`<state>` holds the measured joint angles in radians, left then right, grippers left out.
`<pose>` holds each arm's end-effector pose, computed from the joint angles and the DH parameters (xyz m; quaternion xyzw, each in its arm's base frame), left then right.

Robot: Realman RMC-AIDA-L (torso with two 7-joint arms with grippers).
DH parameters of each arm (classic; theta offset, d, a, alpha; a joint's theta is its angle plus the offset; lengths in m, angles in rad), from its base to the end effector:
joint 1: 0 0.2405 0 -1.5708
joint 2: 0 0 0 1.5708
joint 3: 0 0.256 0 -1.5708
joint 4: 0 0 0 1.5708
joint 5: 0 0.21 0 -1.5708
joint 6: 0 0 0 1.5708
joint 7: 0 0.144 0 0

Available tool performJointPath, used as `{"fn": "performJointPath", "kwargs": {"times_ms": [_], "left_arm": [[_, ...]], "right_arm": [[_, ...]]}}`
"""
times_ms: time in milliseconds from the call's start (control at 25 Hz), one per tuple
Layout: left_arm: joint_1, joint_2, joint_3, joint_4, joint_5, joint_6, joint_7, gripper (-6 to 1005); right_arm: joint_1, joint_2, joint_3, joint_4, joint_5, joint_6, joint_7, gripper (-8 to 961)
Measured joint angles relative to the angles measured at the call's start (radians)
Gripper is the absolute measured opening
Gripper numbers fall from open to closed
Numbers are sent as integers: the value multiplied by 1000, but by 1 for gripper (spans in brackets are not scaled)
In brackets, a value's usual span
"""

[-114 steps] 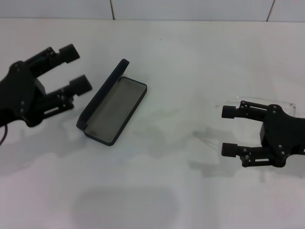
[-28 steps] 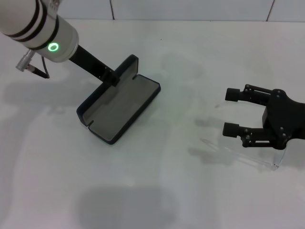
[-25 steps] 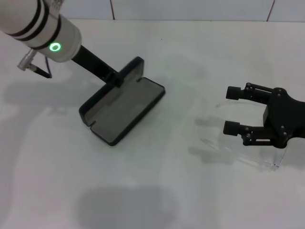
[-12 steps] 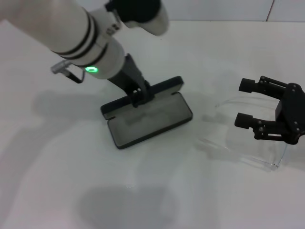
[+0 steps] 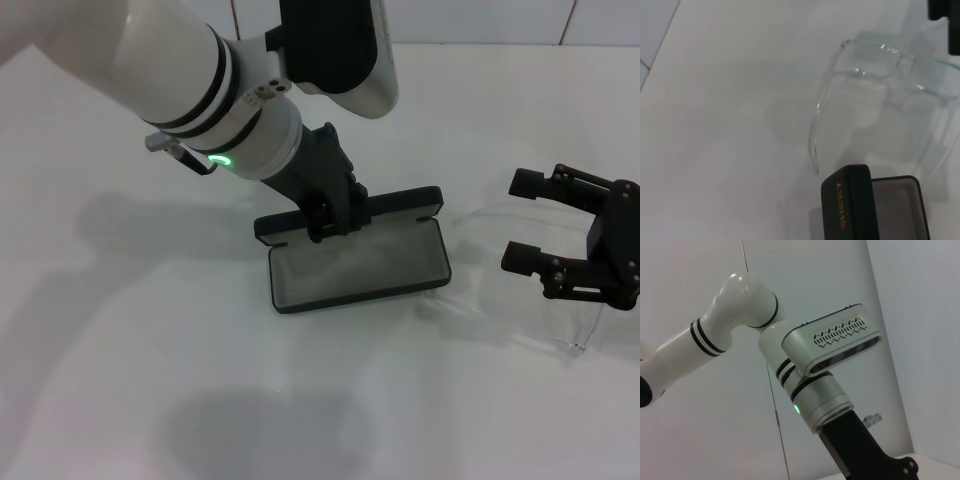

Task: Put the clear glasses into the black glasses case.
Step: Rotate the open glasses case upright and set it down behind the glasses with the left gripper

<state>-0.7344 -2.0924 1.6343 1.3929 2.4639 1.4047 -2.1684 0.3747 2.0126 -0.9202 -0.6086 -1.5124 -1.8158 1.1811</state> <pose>-0.0866 0.3537 -0.0506 -0.9812 0.0358 0.1495 0.1171 0.2518 0.2811 0.0298 -0.9011 0.1097 0.4070 0.1012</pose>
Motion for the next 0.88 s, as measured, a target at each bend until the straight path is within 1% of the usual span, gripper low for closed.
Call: {"fn": "performJointPath", "kwargs": {"times_ms": [240,480,640,880], "left_arm": [[-14,0,12,-47,32,-3,1,210],[-11,1,4,-55,34,-6,19,221],[-25,0,7,-82,42,-7,20,228],[-31,0,-20,-88,28,-5,14,239]], "right_arm": [[2,0,0,1,0,-3,0,850],[7,0,0,1,1,-4,0,849],[11,1,0,1,0,-4,-1,849],[12,2,0,1,0,-5,-19,848]]}}
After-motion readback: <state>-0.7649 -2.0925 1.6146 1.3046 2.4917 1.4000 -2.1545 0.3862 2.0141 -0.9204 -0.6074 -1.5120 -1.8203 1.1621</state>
